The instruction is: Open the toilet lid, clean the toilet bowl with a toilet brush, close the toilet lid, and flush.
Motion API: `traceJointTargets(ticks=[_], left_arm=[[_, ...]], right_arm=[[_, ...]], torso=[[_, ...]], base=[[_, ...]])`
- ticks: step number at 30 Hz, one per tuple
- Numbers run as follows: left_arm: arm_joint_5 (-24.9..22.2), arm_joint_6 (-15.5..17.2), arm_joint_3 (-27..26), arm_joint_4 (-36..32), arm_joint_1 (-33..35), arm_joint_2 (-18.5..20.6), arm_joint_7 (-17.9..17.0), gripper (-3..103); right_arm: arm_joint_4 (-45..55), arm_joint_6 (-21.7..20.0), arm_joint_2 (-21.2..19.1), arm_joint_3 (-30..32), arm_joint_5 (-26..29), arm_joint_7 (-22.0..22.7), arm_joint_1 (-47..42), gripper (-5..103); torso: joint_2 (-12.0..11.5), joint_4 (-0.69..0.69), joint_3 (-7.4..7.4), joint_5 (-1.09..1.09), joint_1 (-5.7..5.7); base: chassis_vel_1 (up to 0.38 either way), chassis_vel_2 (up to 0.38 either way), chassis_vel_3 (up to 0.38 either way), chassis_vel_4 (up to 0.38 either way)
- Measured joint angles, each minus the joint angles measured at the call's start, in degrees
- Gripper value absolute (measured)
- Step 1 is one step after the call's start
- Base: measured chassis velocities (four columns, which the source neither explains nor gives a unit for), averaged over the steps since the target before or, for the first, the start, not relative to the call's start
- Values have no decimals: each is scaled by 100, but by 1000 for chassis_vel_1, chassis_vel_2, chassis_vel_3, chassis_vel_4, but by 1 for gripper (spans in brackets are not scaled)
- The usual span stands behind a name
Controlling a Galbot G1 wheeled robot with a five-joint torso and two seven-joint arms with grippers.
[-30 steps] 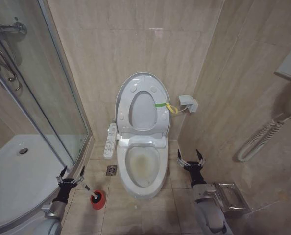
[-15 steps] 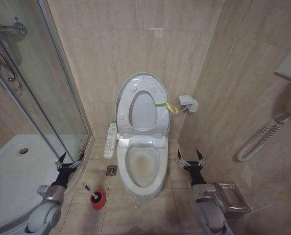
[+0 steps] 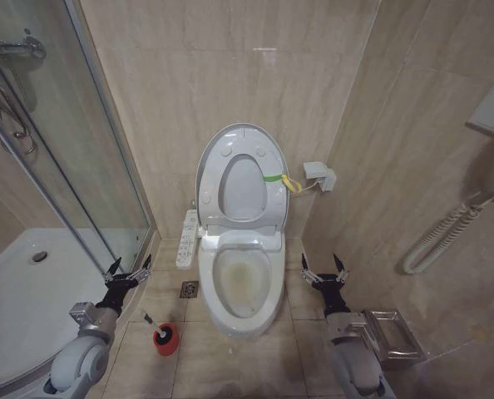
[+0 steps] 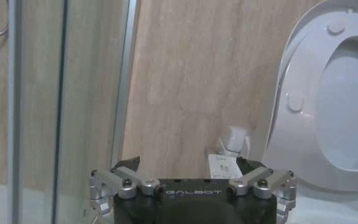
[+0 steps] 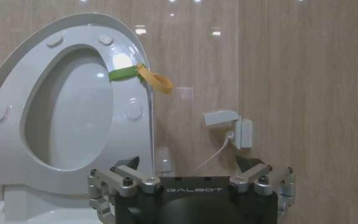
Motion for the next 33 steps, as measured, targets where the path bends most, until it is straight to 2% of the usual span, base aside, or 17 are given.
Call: traceJointTargets(ticks=[7, 11, 21, 33], left_arm=[[103, -132, -134, 31, 93, -55, -21, 100], [386, -73, -192, 90, 151, -86, -54, 100], [424, -136, -149, 161, 176, -126, -50, 100], [488, -170, -122, 233, 112, 2, 0, 100]], right_arm=[[0, 0, 0, 0, 0, 0, 0, 100], [0, 0, 0, 0, 0, 0, 0, 100], [0, 0, 0, 0, 0, 0, 0, 100], [0, 0, 0, 0, 0, 0, 0, 100]], torso=[[0, 0, 0, -1, 0], [0, 0, 0, -1, 0], [0, 0, 0, -1, 0], [0, 0, 0, 0, 0]], base=[[0, 0, 0, 0], [0, 0, 0, 0], [0, 0, 0, 0], [0, 0, 0, 0]])
